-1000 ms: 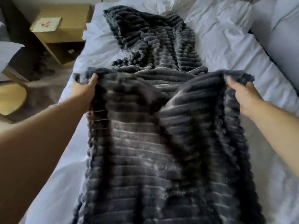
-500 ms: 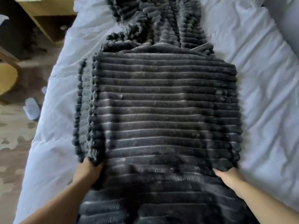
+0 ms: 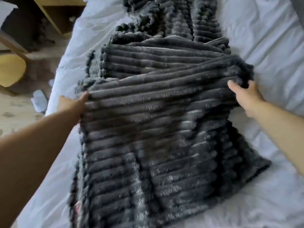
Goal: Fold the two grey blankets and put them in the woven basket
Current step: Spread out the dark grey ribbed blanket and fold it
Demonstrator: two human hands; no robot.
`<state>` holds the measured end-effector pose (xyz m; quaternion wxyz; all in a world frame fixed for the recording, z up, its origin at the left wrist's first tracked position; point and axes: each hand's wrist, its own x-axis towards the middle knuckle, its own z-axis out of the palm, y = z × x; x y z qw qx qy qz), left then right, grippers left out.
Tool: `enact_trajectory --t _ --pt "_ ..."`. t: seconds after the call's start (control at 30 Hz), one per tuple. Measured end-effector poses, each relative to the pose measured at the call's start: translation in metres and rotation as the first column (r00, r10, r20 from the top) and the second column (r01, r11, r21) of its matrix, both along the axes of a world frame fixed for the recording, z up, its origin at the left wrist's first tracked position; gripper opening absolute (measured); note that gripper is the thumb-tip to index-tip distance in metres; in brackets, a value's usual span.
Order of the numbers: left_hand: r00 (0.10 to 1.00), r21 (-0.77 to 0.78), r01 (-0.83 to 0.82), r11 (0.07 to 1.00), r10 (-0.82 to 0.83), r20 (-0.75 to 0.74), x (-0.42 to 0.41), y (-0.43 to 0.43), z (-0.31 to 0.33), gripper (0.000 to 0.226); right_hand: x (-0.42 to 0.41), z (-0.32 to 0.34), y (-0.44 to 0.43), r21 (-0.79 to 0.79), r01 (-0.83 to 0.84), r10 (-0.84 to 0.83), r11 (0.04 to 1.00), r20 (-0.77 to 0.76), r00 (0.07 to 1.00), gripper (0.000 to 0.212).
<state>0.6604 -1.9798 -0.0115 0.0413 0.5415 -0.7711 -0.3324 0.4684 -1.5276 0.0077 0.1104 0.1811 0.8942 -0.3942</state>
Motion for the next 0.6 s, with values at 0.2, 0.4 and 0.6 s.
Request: enact_trajectory --t 0.2,0.4,0.6 --pt "0.981 0.246 -0.045 0.968 -0.003 0.192 0.115 0.055 -0.042 0.053 0.111 -0.086 0.059 0.212 -0.160 0.051 0.964 0.447 0.893 0.062" --pt "0.953 0.127 -0.046 0.991 0.005 0.304 0.223 0.125 -0.074 0.069 0.163 -0.117 0.124 0.527 0.014 -0.178 0.850 0.262 0.948 0.045" --pt "0.948 -0.014 0.127 0.992 -0.117 0.295 0.264 0.151 -0.075 0.074 0.148 -0.117 0.145 0.372 0.005 -0.137 0.928 0.328 0.935 0.041"
